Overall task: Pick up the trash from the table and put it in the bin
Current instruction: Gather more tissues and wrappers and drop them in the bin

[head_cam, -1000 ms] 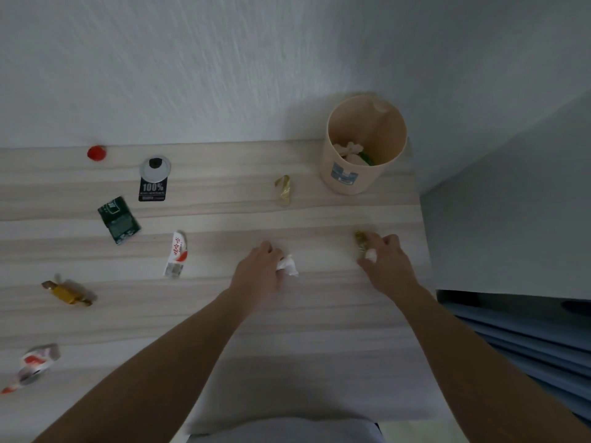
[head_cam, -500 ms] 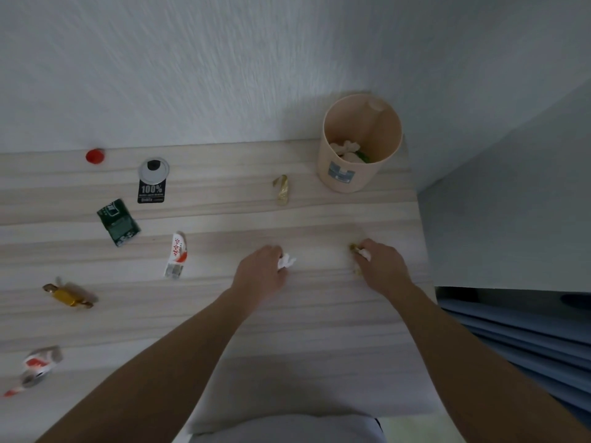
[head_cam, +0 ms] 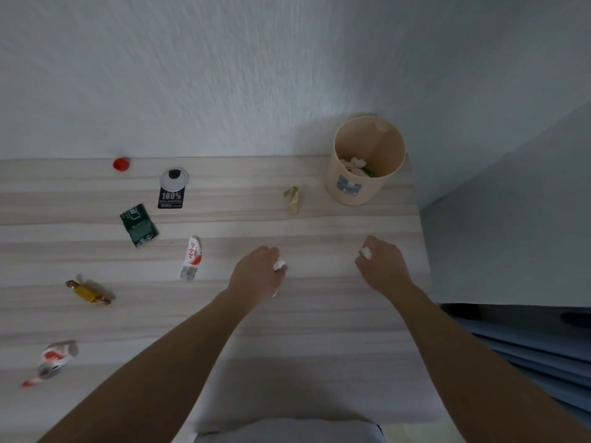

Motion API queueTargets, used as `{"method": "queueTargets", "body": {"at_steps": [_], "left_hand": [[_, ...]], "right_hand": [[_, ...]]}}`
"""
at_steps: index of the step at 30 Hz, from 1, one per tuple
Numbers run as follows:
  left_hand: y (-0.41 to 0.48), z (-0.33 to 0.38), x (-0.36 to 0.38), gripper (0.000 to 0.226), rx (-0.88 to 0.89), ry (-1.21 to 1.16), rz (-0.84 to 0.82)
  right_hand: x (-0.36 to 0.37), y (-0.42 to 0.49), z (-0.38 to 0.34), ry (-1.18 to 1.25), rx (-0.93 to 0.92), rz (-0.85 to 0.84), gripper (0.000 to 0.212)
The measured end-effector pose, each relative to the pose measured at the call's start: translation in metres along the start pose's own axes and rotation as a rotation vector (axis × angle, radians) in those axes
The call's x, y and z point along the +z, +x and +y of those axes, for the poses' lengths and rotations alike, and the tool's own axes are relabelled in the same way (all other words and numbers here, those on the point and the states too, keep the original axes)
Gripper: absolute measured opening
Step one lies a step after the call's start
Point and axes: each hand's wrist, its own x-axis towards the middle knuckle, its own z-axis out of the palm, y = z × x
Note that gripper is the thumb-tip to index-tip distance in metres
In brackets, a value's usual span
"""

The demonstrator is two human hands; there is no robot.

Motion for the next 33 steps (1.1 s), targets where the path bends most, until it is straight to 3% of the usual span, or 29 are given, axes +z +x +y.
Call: {"method": "queueTargets", "body": {"at_steps": [3,6,21,29,33], "left_hand": [[-0.008,-0.015,-0.008,0.017,-0.052,-0.033,0.065],[-0.017,-0.033,-0.017,0.011,-0.109,-0.069,0.110],[-0.031,-0.122,-0.043,0.046,-0.188,-0.198,0.232],[-0.013,-0.156,-0.042,0.054,-0.251,-0.214,0.162],[-0.001,-0.165,-0.040,0.045,-0.256,-0.179,0.131]], "right_hand": [[-0.001,-0.002,-0.013,0.050,0.005,0.001,0.008],[0.004,-0.003,-0.025,0.050,-0.032,-0.035,0.021],[0.049,0.014,-0.104,0.027,-0.099,-0.101,0.062],[0.059,0.054,-0.128,-0.013,-0.136,-0.050,0.075],[0.067,0.080,-0.131,-0.026,-0.136,-0.053,0.082]]}}
